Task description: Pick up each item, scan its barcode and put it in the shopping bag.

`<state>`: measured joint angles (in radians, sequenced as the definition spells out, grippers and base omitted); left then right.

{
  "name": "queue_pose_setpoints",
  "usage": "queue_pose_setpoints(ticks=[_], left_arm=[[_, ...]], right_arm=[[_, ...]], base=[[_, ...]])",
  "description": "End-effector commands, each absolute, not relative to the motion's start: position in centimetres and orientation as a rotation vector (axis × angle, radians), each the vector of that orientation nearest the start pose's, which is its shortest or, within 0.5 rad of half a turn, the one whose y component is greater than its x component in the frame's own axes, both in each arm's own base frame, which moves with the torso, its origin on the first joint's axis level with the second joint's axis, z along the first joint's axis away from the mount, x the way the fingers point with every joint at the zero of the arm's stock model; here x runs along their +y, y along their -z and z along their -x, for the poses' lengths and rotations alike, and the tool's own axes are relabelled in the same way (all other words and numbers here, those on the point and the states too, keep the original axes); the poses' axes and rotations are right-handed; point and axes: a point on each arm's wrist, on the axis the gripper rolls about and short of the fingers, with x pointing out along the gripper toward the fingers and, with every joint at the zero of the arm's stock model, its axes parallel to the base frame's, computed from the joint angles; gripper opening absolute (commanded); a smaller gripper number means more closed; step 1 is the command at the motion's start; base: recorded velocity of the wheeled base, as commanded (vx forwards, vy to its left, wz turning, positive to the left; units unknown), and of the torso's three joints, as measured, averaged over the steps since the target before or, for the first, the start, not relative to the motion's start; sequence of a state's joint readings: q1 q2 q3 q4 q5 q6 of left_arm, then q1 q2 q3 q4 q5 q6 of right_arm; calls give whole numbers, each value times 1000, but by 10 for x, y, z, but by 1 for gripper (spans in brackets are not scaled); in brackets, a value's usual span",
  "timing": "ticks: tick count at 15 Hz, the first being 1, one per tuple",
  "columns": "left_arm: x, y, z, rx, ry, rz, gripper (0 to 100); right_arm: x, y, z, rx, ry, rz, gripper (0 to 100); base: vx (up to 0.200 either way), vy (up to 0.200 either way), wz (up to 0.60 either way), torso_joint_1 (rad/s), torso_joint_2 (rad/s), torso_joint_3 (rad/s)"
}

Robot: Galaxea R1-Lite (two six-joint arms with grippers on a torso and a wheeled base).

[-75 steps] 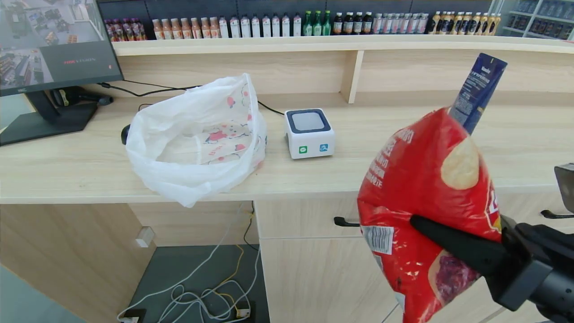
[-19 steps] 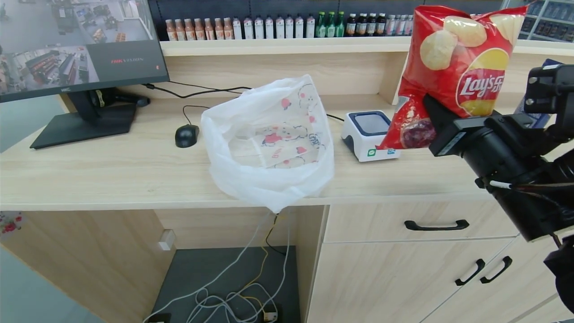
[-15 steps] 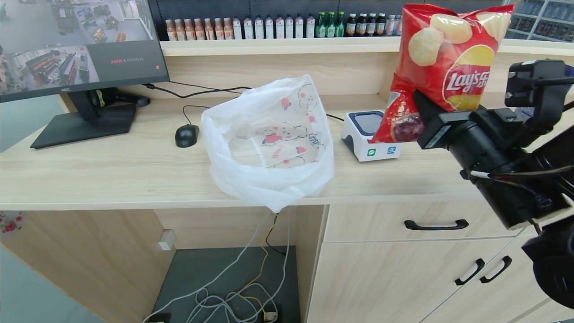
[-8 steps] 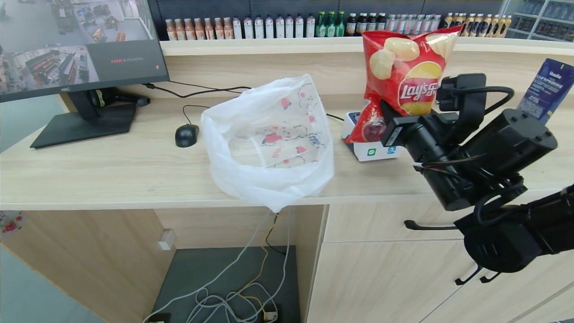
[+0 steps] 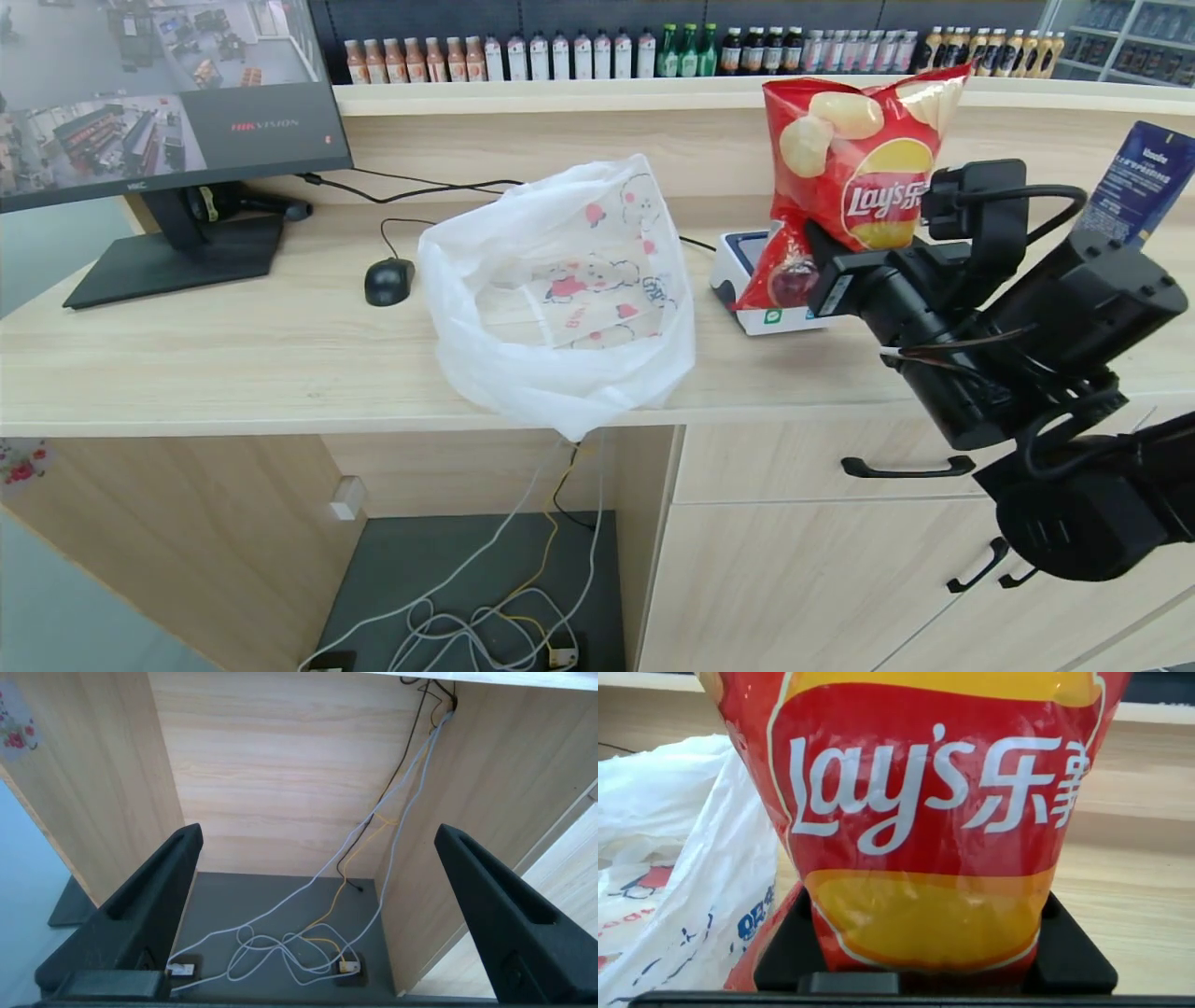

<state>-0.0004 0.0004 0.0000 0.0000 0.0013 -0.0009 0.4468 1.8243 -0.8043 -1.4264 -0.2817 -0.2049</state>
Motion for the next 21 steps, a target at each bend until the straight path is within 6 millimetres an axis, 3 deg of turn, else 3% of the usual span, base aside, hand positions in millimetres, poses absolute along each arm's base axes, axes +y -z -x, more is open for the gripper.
queue_pose_setpoints(ticks=[1,4,7,11,14,21], left_arm=[[0,-75,23,0,-2,2,100],[0,-75,23,0,-2,2,100],[0,-75,23,0,-2,2,100],[0,-75,23,0,-2,2,100],[0,-75,23,0,-2,2,100],[0,-75,23,0,-2,2,100]], right_arm=[[118,-244,-277,-426,-85,100,0],[118,-272,-270,-386,-84,264,0],[117,-282,-278,-368,-94,403,0],[115,-274,-292,-371,-191,584,0],[108,-272,-316,-439,-229,654,0],[99,-247,-322,-382,-269,741,0]], base=[[0,0,0,0,0,0],[0,0,0,0,0,0],[0,0,0,0,0,0],[0,0,0,0,0,0],[0,0,0,0,0,0],[0,0,0,0,0,0]])
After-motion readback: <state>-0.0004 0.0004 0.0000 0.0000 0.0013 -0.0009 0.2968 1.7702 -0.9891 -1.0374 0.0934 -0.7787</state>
